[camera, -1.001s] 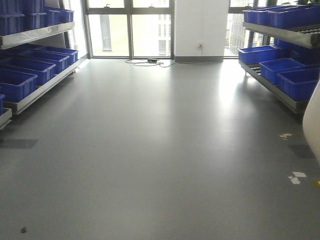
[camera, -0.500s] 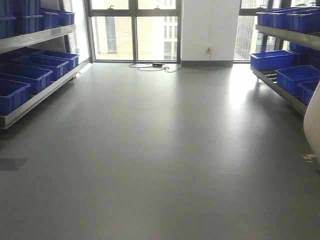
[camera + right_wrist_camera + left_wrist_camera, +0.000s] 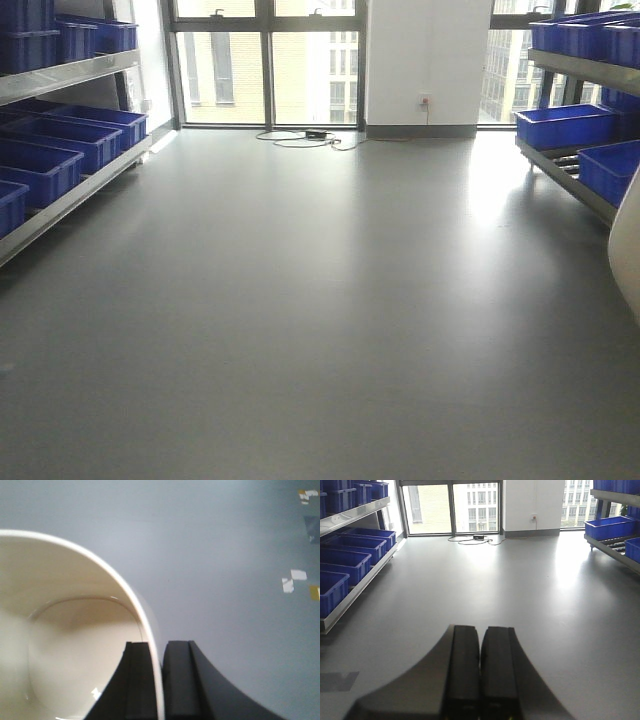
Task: Move white bin to right shelf second layer
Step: 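Keep holding the bin while driving toward the roller shelf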
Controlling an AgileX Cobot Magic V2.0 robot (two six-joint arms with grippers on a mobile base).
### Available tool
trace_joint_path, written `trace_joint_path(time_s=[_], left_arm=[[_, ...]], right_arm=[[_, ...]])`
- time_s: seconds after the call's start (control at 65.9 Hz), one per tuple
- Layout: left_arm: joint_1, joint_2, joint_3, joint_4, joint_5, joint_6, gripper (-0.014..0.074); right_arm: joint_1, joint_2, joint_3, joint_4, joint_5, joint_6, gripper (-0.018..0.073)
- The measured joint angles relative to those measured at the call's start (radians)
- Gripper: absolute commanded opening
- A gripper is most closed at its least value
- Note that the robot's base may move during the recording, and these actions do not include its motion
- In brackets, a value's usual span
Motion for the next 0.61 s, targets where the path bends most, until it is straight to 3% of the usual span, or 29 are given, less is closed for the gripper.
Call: trace_joint_path(time_s=[0.607], left_arm=[[0.000, 0.000, 0.000, 0.000, 0.000, 0.000, 0.0085]], right_arm=[[0.000, 0.000, 0.000, 0.000, 0.002, 0.000, 0.0048]])
